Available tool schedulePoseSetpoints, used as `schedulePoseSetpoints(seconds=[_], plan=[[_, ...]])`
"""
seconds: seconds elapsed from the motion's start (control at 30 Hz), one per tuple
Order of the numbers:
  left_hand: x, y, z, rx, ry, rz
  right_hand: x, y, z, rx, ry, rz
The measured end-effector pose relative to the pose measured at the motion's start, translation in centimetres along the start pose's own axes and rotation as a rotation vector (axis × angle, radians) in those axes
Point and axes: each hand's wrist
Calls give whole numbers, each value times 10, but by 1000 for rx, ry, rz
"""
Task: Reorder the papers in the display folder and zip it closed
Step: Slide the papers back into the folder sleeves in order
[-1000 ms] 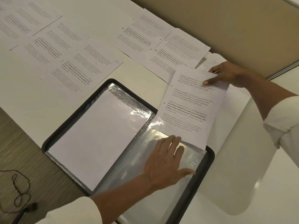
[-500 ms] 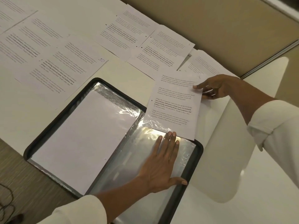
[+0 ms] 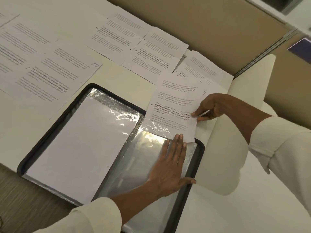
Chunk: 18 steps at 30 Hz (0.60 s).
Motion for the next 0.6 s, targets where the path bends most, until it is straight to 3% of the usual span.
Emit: schedulePoseSetpoints(seconds=[0.37, 0.6], plan=[[3, -1, -1, -59, 65, 2, 7, 0, 12, 119, 47, -60], [37, -14, -20, -64, 210, -104, 4, 1, 13, 192, 1, -35]])
Point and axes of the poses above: each hand's wrist, its own x-axis towards the middle knuckle, its own z-axis out of the palm, y = z × x, and after that the axes turned 3 degrees about -x, right-handed
